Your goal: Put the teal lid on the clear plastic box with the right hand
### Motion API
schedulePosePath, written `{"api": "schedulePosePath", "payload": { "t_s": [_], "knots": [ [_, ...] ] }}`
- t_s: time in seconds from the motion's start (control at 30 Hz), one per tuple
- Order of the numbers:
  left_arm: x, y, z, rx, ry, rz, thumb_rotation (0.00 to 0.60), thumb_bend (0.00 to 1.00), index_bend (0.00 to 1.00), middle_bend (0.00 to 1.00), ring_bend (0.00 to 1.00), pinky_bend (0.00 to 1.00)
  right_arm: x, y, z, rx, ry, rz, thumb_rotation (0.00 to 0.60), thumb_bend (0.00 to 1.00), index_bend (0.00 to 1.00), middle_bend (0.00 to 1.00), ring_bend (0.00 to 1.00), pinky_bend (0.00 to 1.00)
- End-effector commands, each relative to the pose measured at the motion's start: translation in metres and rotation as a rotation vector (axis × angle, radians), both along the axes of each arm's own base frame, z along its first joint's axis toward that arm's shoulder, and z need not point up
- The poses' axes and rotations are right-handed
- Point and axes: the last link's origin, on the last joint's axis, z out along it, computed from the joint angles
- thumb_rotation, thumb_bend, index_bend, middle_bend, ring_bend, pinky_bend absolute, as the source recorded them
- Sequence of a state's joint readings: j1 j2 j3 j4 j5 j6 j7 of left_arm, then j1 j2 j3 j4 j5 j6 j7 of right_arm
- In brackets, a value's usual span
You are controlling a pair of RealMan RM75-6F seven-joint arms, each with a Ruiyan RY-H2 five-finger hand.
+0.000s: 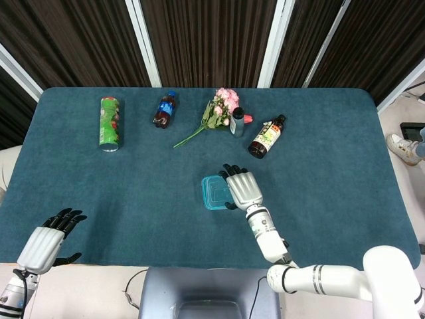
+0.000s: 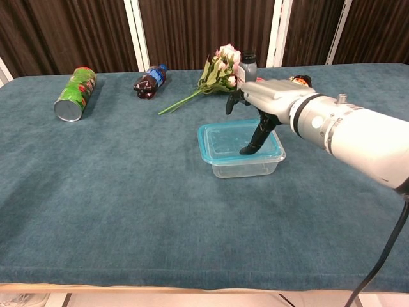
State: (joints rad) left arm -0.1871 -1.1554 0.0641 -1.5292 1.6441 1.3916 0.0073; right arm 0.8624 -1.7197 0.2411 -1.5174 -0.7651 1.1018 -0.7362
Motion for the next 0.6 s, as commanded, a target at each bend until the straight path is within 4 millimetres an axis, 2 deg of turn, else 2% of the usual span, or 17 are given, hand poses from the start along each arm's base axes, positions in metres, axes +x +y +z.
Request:
{"api": "schedulePosePath", "payload": {
  "t_s": [0.03, 0.6],
  "knots": [
    [0.0001, 0.0001, 0.0001, 0.000, -0.001, 0.001, 0.600, 0.74, 0.23, 0.17, 0.12, 0.30, -0.0020, -0.0009, -0.0028, 0.009, -0.003, -0.006, 0.600, 0.32, 0.39, 0.25, 0.22, 0.41],
    [-0.0004, -0.0008, 0.0010, 0.000, -0.002, 0.002, 0.600, 0.74, 0.23, 0.17, 0.12, 0.30, -0.0099, 0.0002, -0.0104, 0.032, 0.011, -0.013, 0.600, 0.32, 0.39, 0.25, 0.22, 0.41]
  ]
}}
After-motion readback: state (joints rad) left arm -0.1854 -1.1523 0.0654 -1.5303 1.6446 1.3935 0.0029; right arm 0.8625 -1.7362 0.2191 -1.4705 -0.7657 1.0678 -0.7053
